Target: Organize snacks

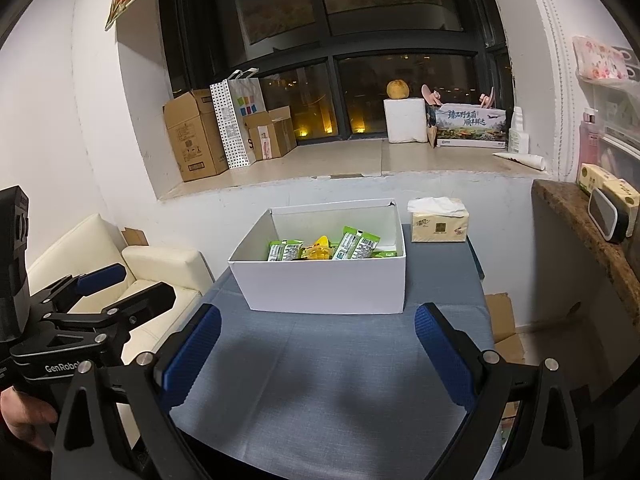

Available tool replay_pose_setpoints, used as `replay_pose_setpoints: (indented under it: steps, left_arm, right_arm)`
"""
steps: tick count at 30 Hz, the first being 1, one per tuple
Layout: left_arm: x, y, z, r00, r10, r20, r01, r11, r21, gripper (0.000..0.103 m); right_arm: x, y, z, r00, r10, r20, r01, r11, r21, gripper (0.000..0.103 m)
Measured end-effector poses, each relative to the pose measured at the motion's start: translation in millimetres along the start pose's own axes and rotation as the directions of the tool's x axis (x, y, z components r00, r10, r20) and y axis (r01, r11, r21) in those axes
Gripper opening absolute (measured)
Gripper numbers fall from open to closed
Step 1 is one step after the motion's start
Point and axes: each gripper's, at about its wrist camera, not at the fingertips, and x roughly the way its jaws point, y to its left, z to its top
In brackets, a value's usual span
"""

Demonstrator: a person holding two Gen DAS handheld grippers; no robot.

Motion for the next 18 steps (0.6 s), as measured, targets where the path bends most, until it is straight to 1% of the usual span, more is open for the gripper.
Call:
replay_pose_setpoints:
  steps: [18]
  left_arm:
    - [0.8,-4.1,0.3,1.0,-0.004,-0.006,0.004,1.0,0.001,0.103]
  right_arm:
    - [0.4,0.9,1.1,1.0,0.002,-0.006,-0.002,1.0,-0.001,0.1]
